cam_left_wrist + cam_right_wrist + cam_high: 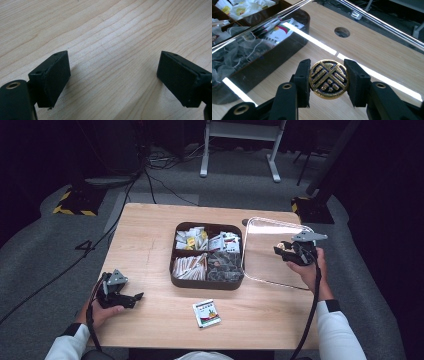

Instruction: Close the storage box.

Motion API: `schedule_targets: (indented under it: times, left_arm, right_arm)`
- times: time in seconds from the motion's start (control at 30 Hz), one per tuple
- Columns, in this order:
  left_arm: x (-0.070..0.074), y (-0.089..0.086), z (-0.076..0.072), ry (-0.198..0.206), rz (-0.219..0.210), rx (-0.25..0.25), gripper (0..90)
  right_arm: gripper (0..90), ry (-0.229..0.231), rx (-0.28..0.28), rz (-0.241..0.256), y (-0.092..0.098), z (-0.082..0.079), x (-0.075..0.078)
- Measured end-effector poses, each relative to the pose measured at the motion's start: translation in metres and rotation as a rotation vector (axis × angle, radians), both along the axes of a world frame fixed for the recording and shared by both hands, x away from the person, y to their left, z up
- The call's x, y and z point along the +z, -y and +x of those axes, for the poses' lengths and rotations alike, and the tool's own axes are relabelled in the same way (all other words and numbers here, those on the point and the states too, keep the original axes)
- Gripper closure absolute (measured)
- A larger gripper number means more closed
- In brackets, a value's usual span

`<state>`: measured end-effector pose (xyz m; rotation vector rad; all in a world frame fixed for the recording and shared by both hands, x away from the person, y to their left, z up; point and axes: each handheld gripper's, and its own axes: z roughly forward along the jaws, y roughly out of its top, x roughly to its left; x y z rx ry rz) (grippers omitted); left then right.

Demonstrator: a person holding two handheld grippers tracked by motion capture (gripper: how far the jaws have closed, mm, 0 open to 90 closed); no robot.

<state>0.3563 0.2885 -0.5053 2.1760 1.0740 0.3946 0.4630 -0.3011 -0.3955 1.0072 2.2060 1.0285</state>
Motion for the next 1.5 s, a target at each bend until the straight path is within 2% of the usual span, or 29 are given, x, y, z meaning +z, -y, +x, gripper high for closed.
schedule_targets:
  times: [0.27, 0.5, 0.8, 0.97, 1.5]
  left_arm:
    - [0.000, 0.000, 0.000, 0.000, -0.001, 0.001, 11.9]
    - [0.000, 0.000, 0.000, 0.000, 0.000, 0.000, 11.9]
    - [0.000, 0.000, 0.000, 0.000, 0.000, 0.000, 11.9]
    - [0.000, 0.000, 0.000, -0.001, 0.000, 0.001, 11.9]
    - [0.000, 0.000, 0.000, 0.000, 0.000, 0.003, 12.0]
  right_arm:
    - [59.2, -0.008, 0.042, 0.007, -0.024, 0.004, 0.006]
    - [59.2, -0.015, 0.076, 0.001, -0.049, 0.008, 0.005]
    - [59.2, -0.016, 0.112, -0.002, -0.071, 0.010, 0.005]
    - [59.2, -0.024, 0.115, 0.000, -0.083, 0.012, 0.005]
    - [59.2, -0.047, 0.173, -0.017, -0.138, 0.020, -0.004]
